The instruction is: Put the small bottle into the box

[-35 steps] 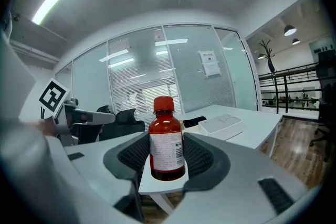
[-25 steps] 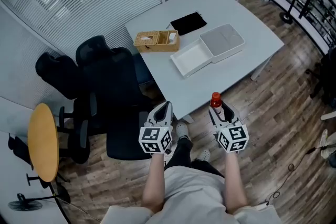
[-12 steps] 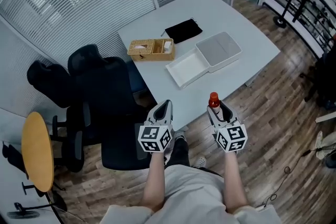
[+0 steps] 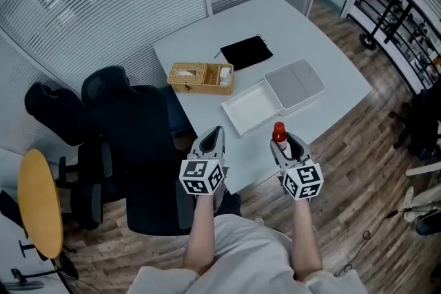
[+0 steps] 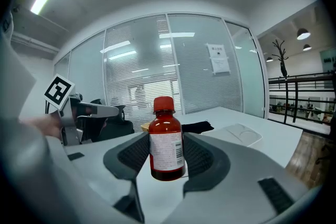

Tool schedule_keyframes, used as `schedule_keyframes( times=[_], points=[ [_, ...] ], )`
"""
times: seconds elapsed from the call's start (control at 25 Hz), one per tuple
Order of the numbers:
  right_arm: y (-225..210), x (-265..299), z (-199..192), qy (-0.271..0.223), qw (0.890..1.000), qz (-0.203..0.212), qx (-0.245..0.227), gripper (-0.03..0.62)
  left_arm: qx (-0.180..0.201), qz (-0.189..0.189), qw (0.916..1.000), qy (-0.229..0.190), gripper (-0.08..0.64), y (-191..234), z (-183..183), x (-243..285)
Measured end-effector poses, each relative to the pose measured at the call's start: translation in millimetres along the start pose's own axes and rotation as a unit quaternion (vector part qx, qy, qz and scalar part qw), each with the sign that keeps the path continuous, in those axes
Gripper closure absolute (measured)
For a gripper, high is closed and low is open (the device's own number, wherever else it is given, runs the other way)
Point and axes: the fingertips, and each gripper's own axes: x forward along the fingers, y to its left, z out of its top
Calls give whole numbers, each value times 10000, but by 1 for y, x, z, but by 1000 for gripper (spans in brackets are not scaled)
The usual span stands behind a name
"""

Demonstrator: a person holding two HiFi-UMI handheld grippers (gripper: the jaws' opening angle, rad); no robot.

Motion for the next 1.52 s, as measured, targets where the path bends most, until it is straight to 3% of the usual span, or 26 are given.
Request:
schedule_keyframes(
  times=[0.44,0.64,0.88,1.08,1.32,1.52],
  points=[
    [-18,75,23,91,9997,-186,88,383,61,-232,9997,36,532,45,35,60],
    [-21,101,27,219,9995,-232,-27,383,245,-530,9980,238,532,55,33,79],
    [-26,135,21,844,9944,193,-606,383,434,-975,9931,494,532,62,15,91],
    [-24,156,12,1348,9868,554,-708,383,356,-1251,9898,573,532,66,5,93],
    [-27,165,-22,1980,9732,677,-952,383,198,-1364,9889,549,531,69,-1,95],
    [-35,173,-32,2215,9656,763,-1129,383,137,-1361,9889,587,532,68,-5,97]
  ],
)
